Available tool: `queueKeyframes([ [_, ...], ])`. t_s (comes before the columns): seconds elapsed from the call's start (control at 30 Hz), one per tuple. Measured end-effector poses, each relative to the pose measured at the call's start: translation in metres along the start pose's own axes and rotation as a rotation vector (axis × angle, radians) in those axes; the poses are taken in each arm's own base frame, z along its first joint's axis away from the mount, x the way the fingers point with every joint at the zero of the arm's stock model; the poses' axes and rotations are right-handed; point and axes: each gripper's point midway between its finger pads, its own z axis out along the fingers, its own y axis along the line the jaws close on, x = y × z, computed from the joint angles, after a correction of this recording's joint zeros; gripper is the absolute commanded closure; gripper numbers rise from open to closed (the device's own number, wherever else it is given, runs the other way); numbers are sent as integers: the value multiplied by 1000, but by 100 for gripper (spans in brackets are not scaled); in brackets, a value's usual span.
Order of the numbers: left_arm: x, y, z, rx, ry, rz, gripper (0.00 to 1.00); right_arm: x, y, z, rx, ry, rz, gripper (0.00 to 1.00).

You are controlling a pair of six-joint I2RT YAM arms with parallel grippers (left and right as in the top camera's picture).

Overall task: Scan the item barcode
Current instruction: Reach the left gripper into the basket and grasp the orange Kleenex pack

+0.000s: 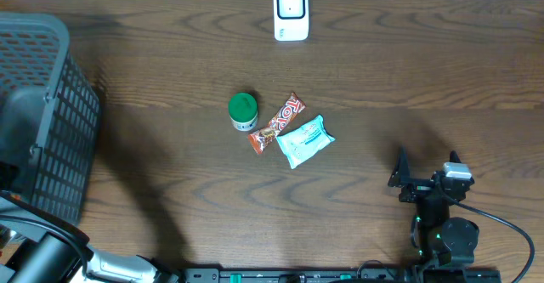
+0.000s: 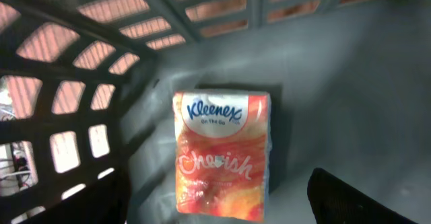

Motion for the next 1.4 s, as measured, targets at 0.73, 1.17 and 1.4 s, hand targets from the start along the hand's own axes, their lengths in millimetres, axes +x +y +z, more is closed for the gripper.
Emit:
queueKeyframes([
  [0.73,17,-4,44,18,-111,-46,19,0,0,0,0,0,0,1],
  [1.17,26,-6,42,51,-103,-92,61,0,0,0,0,0,0,1],
  [1.4,-14,-38,-40,331,-207,-176,61,0,0,0,0,0,0,1],
])
